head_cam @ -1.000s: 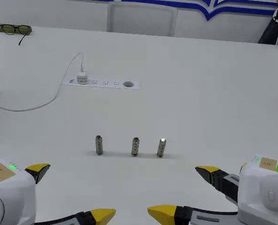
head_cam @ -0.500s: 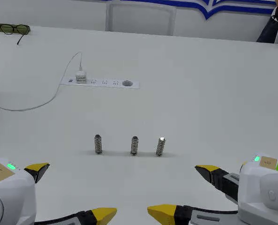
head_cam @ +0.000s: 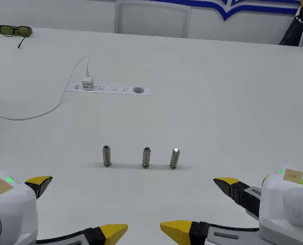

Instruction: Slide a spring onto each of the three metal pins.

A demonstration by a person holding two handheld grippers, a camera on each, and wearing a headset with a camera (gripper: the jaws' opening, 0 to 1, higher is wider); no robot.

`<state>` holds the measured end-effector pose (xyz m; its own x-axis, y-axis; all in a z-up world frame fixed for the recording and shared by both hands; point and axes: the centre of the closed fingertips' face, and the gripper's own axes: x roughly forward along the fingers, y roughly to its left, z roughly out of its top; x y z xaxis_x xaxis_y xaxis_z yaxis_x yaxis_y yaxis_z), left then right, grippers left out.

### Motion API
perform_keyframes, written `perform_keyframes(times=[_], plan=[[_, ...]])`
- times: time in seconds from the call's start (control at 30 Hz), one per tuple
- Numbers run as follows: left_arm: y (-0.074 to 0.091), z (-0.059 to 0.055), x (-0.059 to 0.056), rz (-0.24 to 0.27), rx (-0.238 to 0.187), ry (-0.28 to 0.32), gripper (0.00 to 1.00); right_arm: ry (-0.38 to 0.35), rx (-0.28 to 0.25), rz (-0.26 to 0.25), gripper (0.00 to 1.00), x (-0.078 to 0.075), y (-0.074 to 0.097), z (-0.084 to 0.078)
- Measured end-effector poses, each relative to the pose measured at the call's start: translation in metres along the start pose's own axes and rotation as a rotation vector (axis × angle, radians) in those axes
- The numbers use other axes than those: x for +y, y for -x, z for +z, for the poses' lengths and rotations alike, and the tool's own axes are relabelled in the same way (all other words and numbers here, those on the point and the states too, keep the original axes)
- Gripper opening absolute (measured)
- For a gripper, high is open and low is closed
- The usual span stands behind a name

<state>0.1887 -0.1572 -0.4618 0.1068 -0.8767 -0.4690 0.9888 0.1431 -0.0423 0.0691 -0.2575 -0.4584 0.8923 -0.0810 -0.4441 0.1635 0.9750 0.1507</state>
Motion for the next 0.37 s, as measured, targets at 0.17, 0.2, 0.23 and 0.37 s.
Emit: perform_keyframes(times=[0.17, 0.2, 0.23, 0.37], plan=[[0.0004, 0.0003, -0.0007, -0.001, -0.002, 0.005, 1.00, -0.004, -0.003, 0.001, 0.91, 0.0004, 0.0000, 0.0002], [0.0005, 0.0004, -0.0009, -0.002, -0.002, 0.005, 1.00, -0.006, -0.004, 0.001, 0.91, 0.0003, 0.0000, 0.0001], [0.0005, 0.0002, -0.0011, -0.001, -0.001, 0.005, 1.00, -0.004, -0.004, 0.001, 0.92, 0.0002, -0.0001, 0.0000], [0.0005, -0.0001, -0.0010, 0.001, 0.000, 0.001, 1.00, -0.003, -0.003, 0.000, 0.94, 0.0007, -0.0001, -0.0001]])
